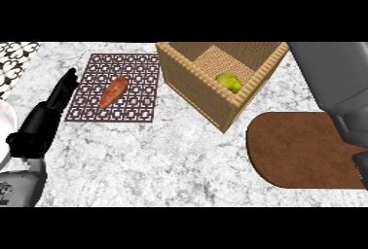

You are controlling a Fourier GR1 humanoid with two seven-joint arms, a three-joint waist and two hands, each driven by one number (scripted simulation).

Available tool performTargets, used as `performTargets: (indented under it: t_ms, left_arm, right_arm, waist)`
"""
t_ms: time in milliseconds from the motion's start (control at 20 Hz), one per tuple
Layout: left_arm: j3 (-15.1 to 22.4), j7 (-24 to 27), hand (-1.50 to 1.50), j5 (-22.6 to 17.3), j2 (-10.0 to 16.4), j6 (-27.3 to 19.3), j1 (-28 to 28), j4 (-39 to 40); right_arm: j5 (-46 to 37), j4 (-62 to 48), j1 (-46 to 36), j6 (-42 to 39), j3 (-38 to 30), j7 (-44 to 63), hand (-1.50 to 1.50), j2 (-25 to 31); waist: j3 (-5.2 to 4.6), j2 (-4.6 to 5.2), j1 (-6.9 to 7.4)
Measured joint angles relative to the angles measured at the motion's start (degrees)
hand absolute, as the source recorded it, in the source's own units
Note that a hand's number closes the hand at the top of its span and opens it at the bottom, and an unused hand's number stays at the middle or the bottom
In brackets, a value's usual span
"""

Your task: Pick the pear from the cutting board and place it in the basket

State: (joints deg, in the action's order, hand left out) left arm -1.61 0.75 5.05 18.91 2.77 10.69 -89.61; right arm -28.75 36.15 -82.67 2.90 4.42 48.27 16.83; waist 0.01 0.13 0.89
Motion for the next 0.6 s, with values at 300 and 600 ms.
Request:
performTargets:
  t_ms: [300,600]
  left_arm:
    - [-0.5,-0.3,0.0,0.0,-0.2,-0.2,0.3,0.5]
    - [-1.3,-0.5,0.0,0.0,0.1,-0.1,-0.6,-0.1]
  right_arm:
    - [-1.2,3.5,3.1,16.0,-4.8,-0.3,-1.5,2.1]
    - [-1.8,10.6,9.9,23.8,-8.6,0.0,-1.5,7.1]
  waist:
    - [0.02,-0.07,-0.71]
    - [0.02,-0.49,-1.74]
